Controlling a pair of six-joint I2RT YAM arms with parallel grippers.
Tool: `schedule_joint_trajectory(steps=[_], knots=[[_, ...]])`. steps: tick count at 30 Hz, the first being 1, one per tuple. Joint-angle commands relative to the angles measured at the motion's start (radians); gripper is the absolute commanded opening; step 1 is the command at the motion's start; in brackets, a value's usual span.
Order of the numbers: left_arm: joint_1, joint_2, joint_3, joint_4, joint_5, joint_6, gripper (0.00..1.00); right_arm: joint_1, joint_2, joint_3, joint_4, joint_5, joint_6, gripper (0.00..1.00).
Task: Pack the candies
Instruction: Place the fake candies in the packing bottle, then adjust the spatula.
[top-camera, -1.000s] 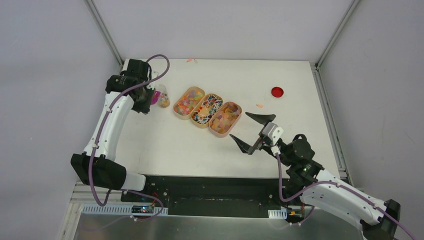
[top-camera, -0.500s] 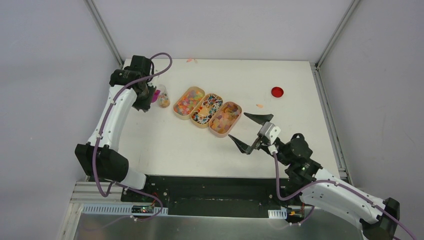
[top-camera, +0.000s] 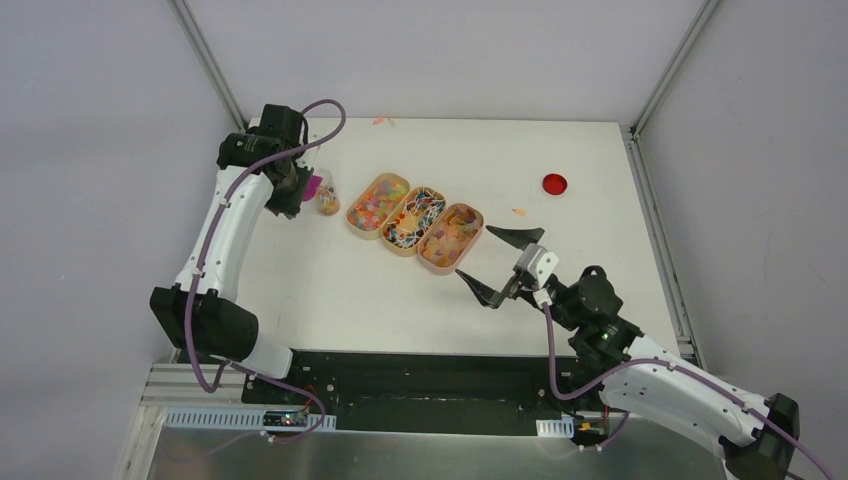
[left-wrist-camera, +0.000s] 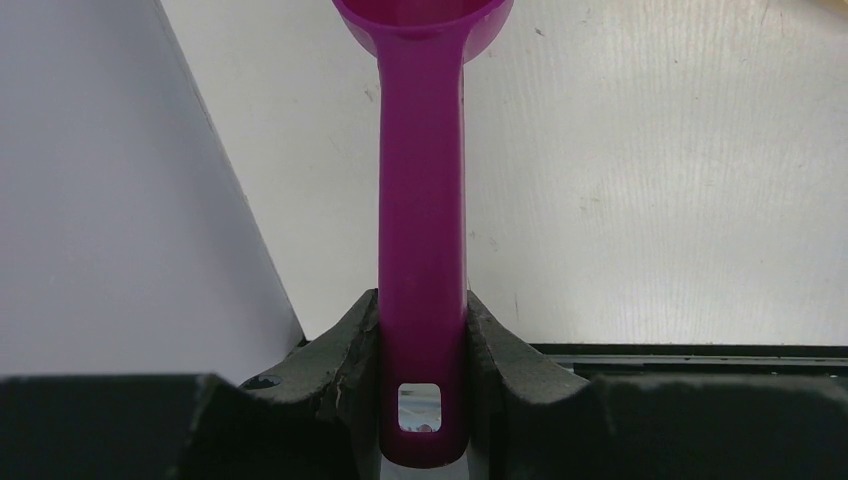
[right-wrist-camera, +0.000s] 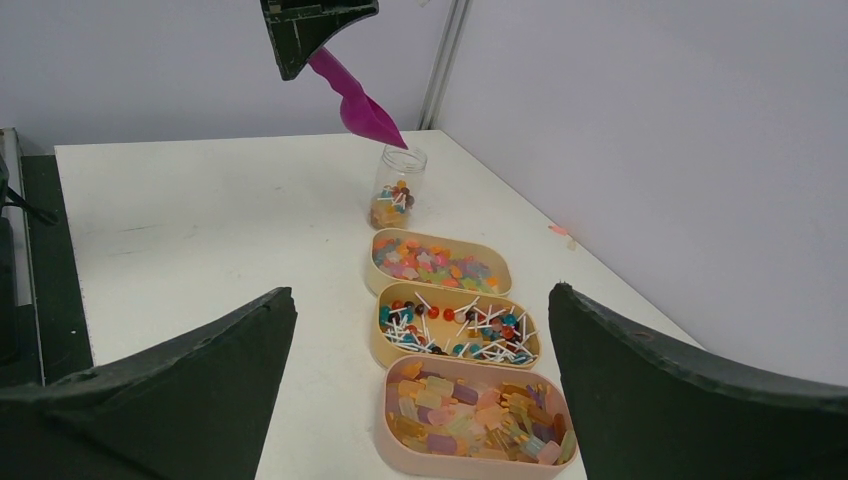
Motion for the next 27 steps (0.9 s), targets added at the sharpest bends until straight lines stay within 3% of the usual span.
schedule_joint_trajectory(steps=[1, 17, 27], knots=[[-0.014, 0.005, 0.006, -0.006, -0.011, 0.013, 0.00, -0.002, -0.009, -0.002, 0.041, 0.005, -0.006, 0.99], [-0.042, 0.033, 0.046, -0.010, -0.044, 0.000, 0.00, -0.002, -0.001, 0.000, 0.042, 0.000, 0.004, 0.99], [-0.045, -0.042, 0.054, 0.109, 0.001, 0.044, 0.00, -0.003, -0.010, 0.009, 0.042, 0.003, 0.028, 1.00]])
